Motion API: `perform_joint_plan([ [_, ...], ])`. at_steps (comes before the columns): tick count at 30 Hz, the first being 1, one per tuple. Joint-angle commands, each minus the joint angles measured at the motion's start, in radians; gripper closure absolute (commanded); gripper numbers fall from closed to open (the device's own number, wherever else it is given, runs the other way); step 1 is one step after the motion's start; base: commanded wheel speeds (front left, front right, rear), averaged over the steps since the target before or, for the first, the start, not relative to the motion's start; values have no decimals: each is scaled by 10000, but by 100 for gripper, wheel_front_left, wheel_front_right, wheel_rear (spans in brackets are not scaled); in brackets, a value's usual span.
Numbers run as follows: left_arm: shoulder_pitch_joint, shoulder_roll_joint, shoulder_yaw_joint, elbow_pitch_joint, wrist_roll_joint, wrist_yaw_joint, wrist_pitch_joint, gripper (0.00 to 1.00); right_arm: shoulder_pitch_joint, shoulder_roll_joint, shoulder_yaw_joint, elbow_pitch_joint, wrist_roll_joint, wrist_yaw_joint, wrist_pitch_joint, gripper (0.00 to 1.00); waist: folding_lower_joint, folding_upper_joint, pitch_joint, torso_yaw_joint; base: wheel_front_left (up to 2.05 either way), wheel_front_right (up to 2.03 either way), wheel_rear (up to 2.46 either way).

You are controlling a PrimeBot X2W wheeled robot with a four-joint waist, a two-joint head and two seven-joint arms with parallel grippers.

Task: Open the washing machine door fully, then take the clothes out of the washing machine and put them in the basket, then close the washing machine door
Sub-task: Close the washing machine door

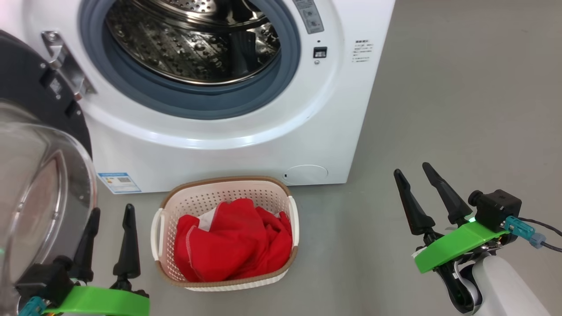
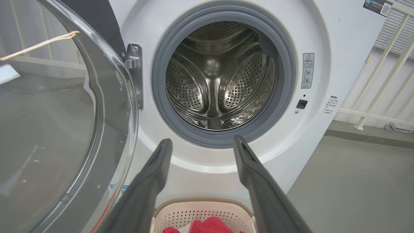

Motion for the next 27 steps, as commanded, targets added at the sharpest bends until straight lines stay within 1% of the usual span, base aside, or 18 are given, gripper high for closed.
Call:
perform_joint_plan([
  [1, -199, 290, 322, -217, -51, 75, -69, 0, 114, 1, 150, -215, -4, 16, -48, 0, 0, -1, -62, 162, 0, 0, 0],
  [10, -93, 262, 264, -221, -80, 143, -76, 0, 116, -71, 262, -180, 27, 16, -48, 0, 0, -1, -221, 912, 0, 0, 0],
  [20, 57, 272, 218, -180, -33, 340, -64, 0, 168, -98, 430, -92, 132, 16, -48, 0, 0, -1, -426, 1984, 0, 0, 0],
  [27, 158, 234, 252, -127, 9, 585, -72, 0, 202, -125, 515, -53, 163, 16, -48, 0, 0, -1, -560, 2724, 0, 0, 0],
])
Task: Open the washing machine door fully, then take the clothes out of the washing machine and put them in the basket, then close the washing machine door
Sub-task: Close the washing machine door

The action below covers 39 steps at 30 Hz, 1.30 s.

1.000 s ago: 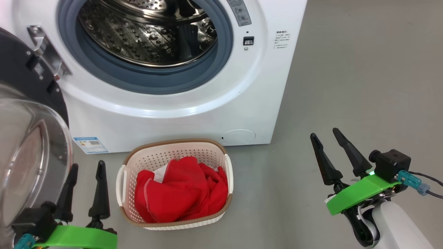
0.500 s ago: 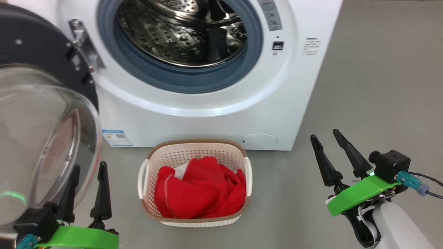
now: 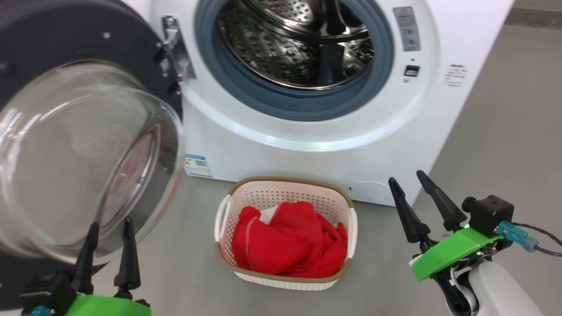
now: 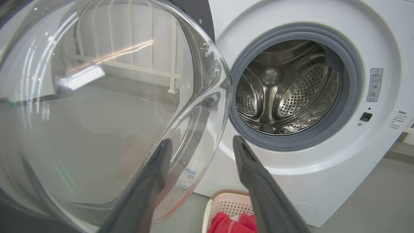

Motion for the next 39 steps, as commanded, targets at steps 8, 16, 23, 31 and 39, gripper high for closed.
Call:
perform_joint_plan([
  [8, -122, 195, 338, -114, 117, 247, -79, 0, 170, -42, 213, -167, 109, 16, -48, 0, 0, 0, -202, 1085, 0, 0, 0],
  [16, 26, 206, 348, -80, 102, 403, -66, 0, 158, -21, 213, -180, 110, 16, -48, 0, 0, 0, -238, 1729, 0, 0, 0],
  [23, 68, 207, 333, -31, 109, 480, -74, 0, 182, -7, 291, -162, 127, 16, -48, 0, 0, 0, -241, 2083, 0, 0, 0],
  [31, 103, 216, 322, -43, 153, 534, -93, 0, 187, -47, 371, -142, 133, 16, -48, 0, 0, 0, -254, 2341, 0, 0, 0],
  [39, 160, 254, 314, -56, 243, 637, -110, 0, 178, -59, 474, -126, 164, 16, -48, 0, 0, 0, -288, 2393, 0, 0, 0],
])
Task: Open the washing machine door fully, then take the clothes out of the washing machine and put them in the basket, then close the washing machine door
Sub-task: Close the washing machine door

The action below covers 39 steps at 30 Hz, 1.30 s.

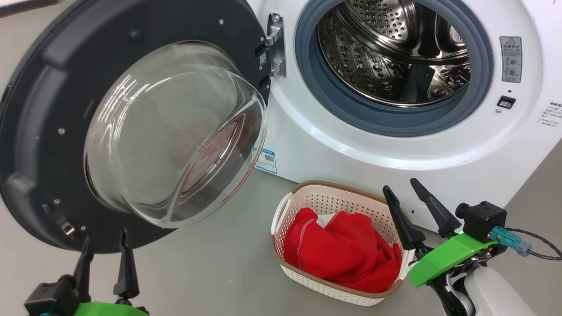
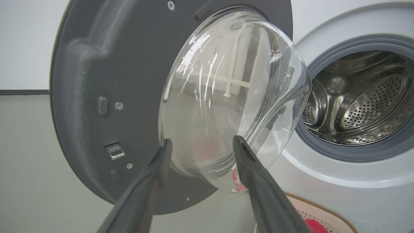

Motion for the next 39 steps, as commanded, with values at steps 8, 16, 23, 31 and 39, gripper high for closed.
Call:
perform_joint_plan([
  [8, -48, 365, 283, -205, 300, 261, -110, 0, 50, -77, 220, -172, 62, 16, -48, 0, 0, 0, -60, -46, 0, 0, 0],
  [16, -58, 373, 280, -232, 237, 305, -111, 0, 47, -75, 163, -170, 11, 16, -48, 0, 0, 0, -52, -17, 0, 0, 0],
  [23, -56, 460, 343, -329, 176, 322, -112, 0, 72, -40, 102, -170, 2, 16, -48, 0, 0, 0, -60, 38, 0, 0, 0],
  [31, -168, 744, 476, -828, 175, 381, 27, 100, 129, 24, 21, -178, -4, 16, -48, 0, 0, 0, -102, 127, 0, 0, 0],
  [39, -531, 1208, 1034, -1991, -61, 331, 74, 100, 149, 50, 2, -179, -18, 16, -48, 0, 0, 0, -115, 205, 0, 0, 0],
])
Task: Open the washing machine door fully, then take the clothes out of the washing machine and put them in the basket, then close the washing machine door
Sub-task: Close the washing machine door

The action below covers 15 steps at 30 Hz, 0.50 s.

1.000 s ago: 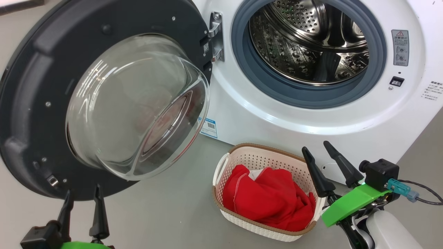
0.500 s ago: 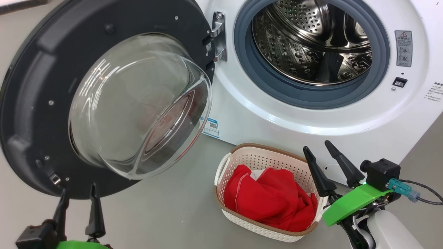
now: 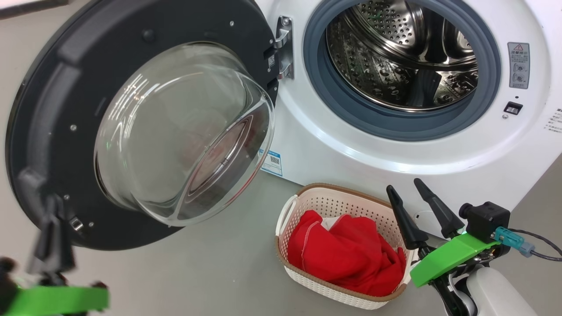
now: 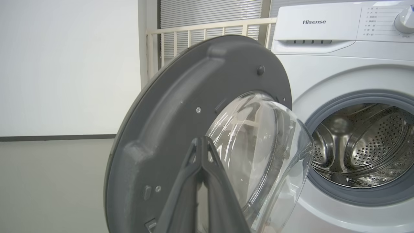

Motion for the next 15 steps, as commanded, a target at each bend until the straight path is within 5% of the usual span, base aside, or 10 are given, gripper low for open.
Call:
perform_joint_plan([
  [1, -628, 431, 557, -445, -64, 25, 58, 100, 101, 13, 180, -212, -20, 16, -48, 0, 0, 0, 7, 7, 0, 0, 0],
  [8, -1443, 1392, 2221, -1553, -1418, -157, 792, 100, -24, -4, 284, -148, 16, 16, -48, 0, 0, 0, 49, 37, 0, 0, 0],
  [15, -2705, 2036, 3885, -271, -3852, -821, 1622, 100, -72, -39, 338, -110, 59, 16, -48, 0, 0, 0, 66, 3, 0, 0, 0],
])
